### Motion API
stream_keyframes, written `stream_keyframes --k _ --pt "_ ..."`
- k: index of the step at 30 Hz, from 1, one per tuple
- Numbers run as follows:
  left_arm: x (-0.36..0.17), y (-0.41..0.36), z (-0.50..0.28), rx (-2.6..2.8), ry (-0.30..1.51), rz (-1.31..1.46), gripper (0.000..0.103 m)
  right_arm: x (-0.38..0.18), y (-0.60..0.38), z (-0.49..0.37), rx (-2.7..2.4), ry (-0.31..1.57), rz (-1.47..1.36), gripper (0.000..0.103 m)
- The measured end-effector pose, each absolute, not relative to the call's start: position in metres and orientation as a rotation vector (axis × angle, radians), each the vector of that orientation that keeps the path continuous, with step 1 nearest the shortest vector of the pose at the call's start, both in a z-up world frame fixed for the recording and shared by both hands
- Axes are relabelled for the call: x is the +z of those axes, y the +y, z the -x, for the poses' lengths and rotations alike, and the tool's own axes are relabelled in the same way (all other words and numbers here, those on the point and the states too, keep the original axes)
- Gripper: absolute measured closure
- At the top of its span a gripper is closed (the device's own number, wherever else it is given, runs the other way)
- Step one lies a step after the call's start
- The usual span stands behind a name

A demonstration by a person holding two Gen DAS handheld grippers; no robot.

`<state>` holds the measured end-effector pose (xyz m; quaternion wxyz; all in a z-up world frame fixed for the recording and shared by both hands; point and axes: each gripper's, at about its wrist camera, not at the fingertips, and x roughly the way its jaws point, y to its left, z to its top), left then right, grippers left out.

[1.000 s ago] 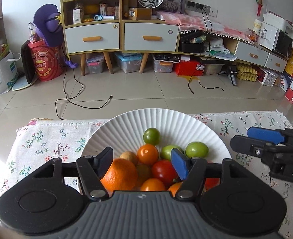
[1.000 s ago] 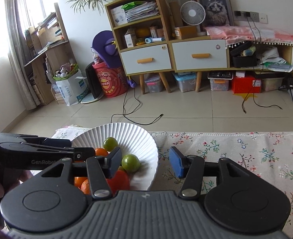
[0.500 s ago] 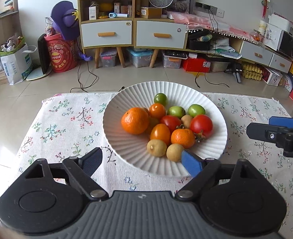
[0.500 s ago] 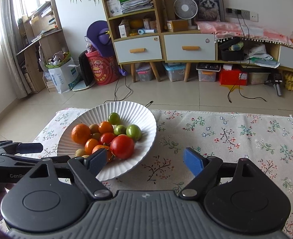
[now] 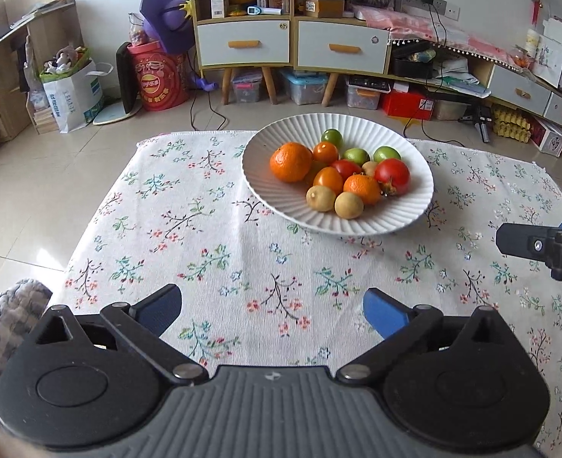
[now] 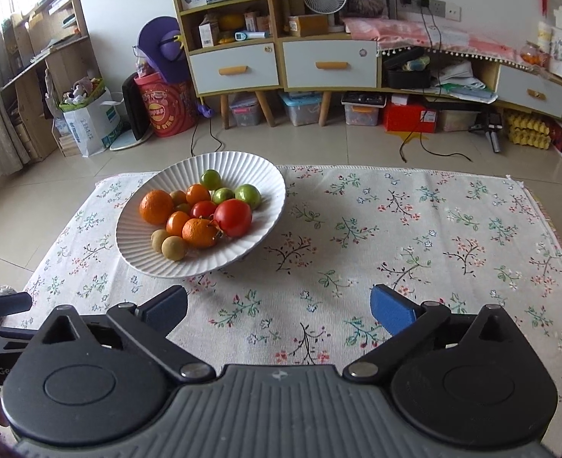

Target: Organize fruits

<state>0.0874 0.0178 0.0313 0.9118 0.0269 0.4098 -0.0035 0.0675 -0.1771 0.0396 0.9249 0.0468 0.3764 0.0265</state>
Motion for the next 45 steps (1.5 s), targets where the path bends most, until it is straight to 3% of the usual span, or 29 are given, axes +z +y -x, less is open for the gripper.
stream_keyframes --k 14,45 --pt "0.037 0.013 -0.042 0.075 0.841 -0.068 0.005 0.039 -0.154 -0.02 0.019 0.813 0.023 0.001" --pt "0.04 0.013 -0.036 0.076 0.838 -0.033 0.006 0.04 -0.141 -0.017 0.009 0.803 0.1 0.001"
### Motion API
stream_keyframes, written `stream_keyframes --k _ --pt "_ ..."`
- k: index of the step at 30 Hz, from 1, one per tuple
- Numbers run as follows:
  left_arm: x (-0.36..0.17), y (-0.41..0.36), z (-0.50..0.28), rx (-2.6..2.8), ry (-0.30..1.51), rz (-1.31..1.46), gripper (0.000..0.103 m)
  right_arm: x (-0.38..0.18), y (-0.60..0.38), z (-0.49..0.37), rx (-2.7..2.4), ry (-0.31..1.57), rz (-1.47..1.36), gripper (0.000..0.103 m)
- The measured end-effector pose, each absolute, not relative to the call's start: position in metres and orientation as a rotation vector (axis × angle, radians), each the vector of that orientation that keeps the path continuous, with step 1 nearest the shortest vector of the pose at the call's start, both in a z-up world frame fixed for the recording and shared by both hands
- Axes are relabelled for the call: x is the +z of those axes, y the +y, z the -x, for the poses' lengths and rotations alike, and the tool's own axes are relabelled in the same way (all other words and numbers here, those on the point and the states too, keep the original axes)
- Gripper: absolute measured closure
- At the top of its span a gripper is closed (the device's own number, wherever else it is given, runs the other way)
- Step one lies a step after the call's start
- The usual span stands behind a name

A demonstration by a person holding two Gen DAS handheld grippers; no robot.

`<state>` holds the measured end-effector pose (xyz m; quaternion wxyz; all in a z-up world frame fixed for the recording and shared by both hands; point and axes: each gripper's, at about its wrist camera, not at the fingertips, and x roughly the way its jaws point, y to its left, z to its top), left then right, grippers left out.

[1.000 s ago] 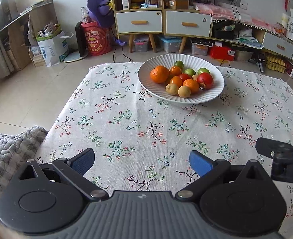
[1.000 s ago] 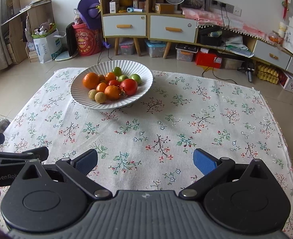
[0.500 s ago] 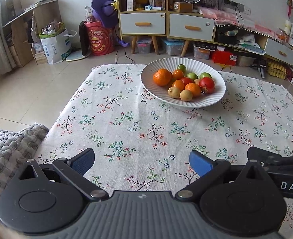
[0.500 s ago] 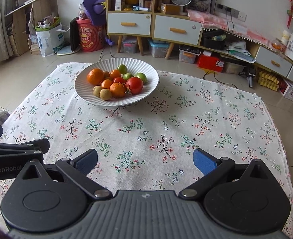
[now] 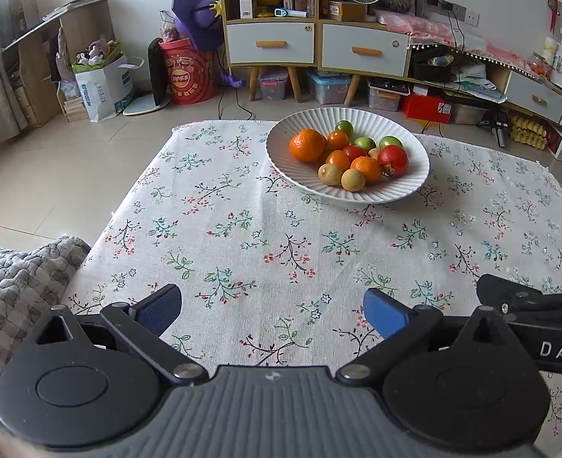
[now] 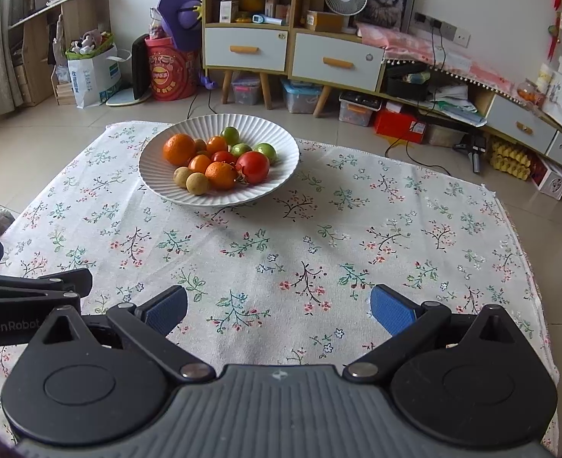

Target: Organize fruits

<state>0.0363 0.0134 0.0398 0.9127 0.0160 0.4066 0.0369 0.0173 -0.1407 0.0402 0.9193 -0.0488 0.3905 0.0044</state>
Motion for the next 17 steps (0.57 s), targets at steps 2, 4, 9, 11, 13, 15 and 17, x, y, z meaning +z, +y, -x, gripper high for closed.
stream_keyframes --k 2,4,9,11,13,15,17 --pt "0.0391 0.0131 -0.0362 0.074 0.841 -0.033 0.006 0.0406 -0.1413 -0.0177 0.008 0.802 0.098 0.001" --pt "0.0392 0.0128 -0.0358 0.074 0.843 -0.033 0.006 0.0403 -0.1417 -0.0181 0.005 0.802 0.097 0.001" --pt "0.0398 0.0129 -0.0357 0.075 0.843 -0.033 0.006 0.0402 -0.1414 -0.0178 0.005 0.802 0.098 0.001" --pt "0.04 0.0128 -0.036 0.075 0.846 -0.033 0.006 0.0401 -0.1414 -0.0179 0.005 0.802 0.098 0.001" --pt "0.04 0.0127 -0.0362 0.072 0.847 -0.034 0.006 0.0402 -0.1415 -0.0178 0.004 0.802 0.097 0.001" --pt "0.0398 0.0123 -0.0367 0.071 0.848 -0.036 0.006 0.0397 -0.1418 -0.0181 0.004 0.801 0.096 0.001" --pt "0.0395 0.0121 -0.0367 0.071 0.848 -0.039 0.006 0.0395 -0.1419 -0.0183 0.002 0.801 0.096 0.001"
